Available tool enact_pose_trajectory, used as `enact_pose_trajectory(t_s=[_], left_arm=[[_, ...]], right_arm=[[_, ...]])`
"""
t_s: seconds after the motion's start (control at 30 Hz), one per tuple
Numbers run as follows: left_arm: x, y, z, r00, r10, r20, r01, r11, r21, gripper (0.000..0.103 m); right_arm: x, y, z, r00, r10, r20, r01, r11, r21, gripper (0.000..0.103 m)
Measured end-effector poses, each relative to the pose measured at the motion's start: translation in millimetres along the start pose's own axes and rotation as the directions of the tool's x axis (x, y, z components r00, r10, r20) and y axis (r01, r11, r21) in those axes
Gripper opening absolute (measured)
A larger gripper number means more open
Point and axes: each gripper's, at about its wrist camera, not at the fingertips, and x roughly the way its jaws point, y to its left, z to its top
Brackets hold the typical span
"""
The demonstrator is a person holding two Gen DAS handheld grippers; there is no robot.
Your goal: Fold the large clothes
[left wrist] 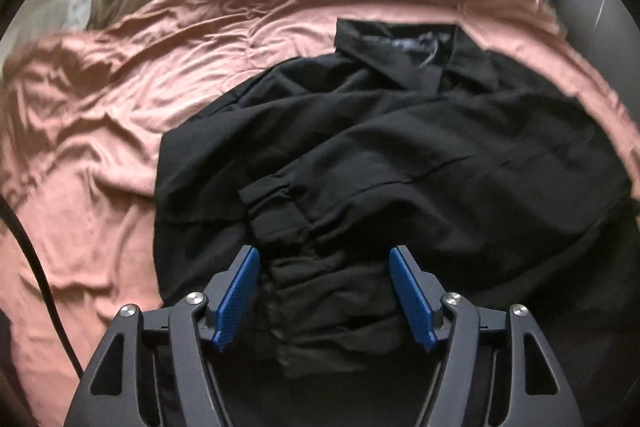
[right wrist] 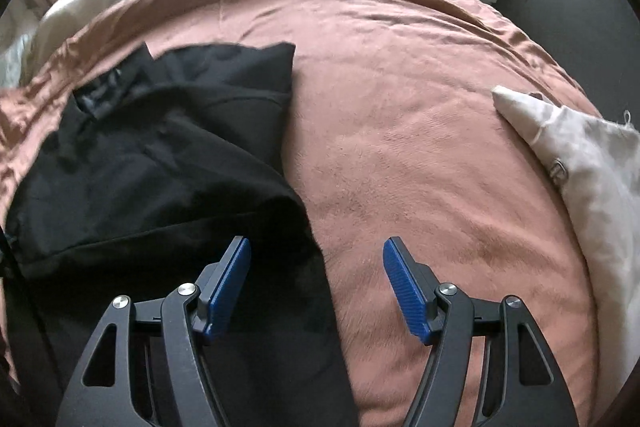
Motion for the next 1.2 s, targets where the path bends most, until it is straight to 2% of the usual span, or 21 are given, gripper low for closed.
enact_pose_trajectory(t_s=[0.07,0.17,0.27,0.4,0.53,0.63,0.73,0.93,1.0,1.1,1.2], left_arm=[[8,3,0,0.999,0.045,-0.018,-0.045,0.999,0.017,0.061],[12,10,0,0.997,0.073,-0.006,-0.072,0.997,0.037,0.061],[13,4,-3,0.993,0.115,0.011,-0.115,0.987,0.112,0.061],[13,12,-2,0.988,0.155,0.017,-0.156,0.981,0.111,0.061],[8,18,-1,0.988,0.155,0.026,-0.157,0.984,0.087,0.061],[-6,14,-4,0.985,0.165,0.057,-0.170,0.979,0.109,0.061],[-32,22,-8,0.990,0.098,0.098,-0.104,0.993,0.059,0.061],[-87,34,-25,0.988,-0.009,0.154,0.010,1.000,-0.002,0.061],[-106,38,-35,0.987,-0.050,0.156,0.055,0.998,-0.029,0.066],[-135,41,-56,0.984,-0.064,0.164,0.076,0.995,-0.067,0.077],[-165,43,-80,0.982,-0.059,0.180,0.074,0.994,-0.075,0.078]], right_arm=[[6,-6,5,1.000,-0.006,-0.002,0.006,0.999,0.031,0.067],[15,-15,9,1.000,0.016,-0.014,-0.015,0.998,0.066,0.067],[18,-16,5,1.000,0.020,0.001,-0.020,0.999,0.039,0.067],[20,-27,-1,0.999,0.042,-0.004,-0.041,0.998,0.038,0.067],[15,-38,-5,0.999,0.040,-0.006,-0.040,0.998,0.053,0.067],[0,-48,-11,0.997,0.081,0.008,-0.082,0.995,0.062,0.067],[-17,-62,-20,0.992,0.120,0.039,-0.123,0.990,0.063,0.067],[-70,-78,-47,0.983,0.145,0.115,-0.150,0.988,0.036,0.067],[-87,-83,-59,0.977,0.167,0.132,-0.172,0.985,0.027,0.067],[-113,-84,-82,0.974,0.174,0.146,-0.176,0.984,-0.002,0.067],[-137,-92,-103,0.971,0.185,0.151,-0.184,0.983,-0.021,0.067]])
